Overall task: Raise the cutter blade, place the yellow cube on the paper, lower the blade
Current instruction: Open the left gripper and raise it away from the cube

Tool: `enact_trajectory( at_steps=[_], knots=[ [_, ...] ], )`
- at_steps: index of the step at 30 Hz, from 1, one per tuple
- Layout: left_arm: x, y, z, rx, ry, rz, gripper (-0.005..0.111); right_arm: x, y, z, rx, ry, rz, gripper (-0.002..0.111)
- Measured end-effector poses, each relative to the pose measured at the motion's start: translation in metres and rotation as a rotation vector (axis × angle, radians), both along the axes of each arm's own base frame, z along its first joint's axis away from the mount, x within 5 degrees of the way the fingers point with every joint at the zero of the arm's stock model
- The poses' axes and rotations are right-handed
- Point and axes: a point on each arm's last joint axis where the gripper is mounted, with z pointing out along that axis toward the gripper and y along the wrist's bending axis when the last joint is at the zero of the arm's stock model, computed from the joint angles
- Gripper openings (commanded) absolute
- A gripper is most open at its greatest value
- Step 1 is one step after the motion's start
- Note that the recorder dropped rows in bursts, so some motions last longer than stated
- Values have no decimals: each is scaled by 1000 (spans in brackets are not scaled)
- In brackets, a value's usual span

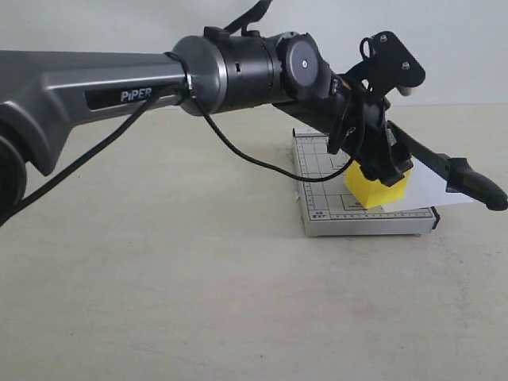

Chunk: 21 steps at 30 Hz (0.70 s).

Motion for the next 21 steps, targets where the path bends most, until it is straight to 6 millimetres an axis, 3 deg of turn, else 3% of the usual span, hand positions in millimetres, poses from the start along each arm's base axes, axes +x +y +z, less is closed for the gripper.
enact_trajectory(
  at_steps=[3, 9, 21],
  knots=[
    [-3, 2, 14, -22, 19, 13, 56, 0, 0, 0, 0, 0, 0, 0],
    [-17, 10, 45, -23, 89, -5, 5, 0, 0, 0, 0, 0, 0, 0],
    [-47, 33, 99, -3, 248, 8, 5, 0, 0, 0, 0, 0, 0, 0]
  ],
)
